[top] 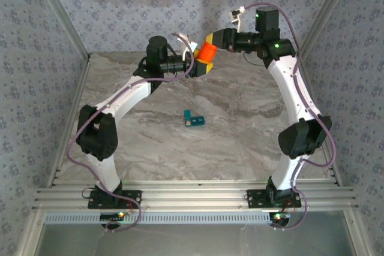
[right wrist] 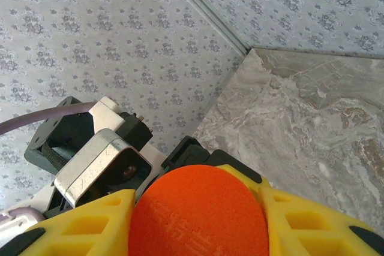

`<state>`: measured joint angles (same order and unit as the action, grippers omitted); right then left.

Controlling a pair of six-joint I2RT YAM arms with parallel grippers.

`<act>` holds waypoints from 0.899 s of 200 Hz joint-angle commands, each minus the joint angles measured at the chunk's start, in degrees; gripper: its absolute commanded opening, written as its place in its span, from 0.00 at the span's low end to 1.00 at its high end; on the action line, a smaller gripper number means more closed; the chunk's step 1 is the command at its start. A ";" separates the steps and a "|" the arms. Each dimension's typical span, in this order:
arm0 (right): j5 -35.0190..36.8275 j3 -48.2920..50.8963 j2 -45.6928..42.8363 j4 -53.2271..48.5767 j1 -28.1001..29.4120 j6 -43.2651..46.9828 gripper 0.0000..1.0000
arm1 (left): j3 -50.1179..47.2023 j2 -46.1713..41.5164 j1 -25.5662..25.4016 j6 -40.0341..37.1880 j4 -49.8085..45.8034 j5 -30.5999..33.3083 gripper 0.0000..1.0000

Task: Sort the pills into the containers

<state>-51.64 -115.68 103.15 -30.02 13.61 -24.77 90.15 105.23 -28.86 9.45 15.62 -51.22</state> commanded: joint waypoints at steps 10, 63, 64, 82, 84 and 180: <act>2.33 3.09 -2.19 -1.10 1.71 -0.08 0.37 | 2.18 -0.54 0.08 -0.55 2.03 0.84 0.00; 13.48 8.87 -4.74 -0.22 5.22 -6.59 0.34 | 2.22 -2.54 -2.28 -9.58 -1.99 9.72 0.00; 13.97 8.93 -4.82 -0.39 5.39 -6.73 0.34 | 2.22 -2.56 -2.31 -9.78 -2.08 9.86 0.00; 18.24 11.30 -5.92 0.78 7.13 -8.69 0.33 | 1.74 -3.40 -3.15 -12.51 -2.37 13.44 0.00; 18.77 11.69 -6.09 1.11 7.33 -9.01 0.33 | 1.58 -3.44 -3.20 -12.68 -2.13 13.56 0.00; 21.19 14.66 -8.42 5.39 5.25 -13.63 0.48 | 0.76 -2.68 -2.30 -9.86 0.80 13.30 0.00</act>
<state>-25.93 -100.75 94.91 -20.78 19.38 -36.73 89.47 105.21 -31.24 -2.35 8.95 -37.19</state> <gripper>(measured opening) 0.458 0.536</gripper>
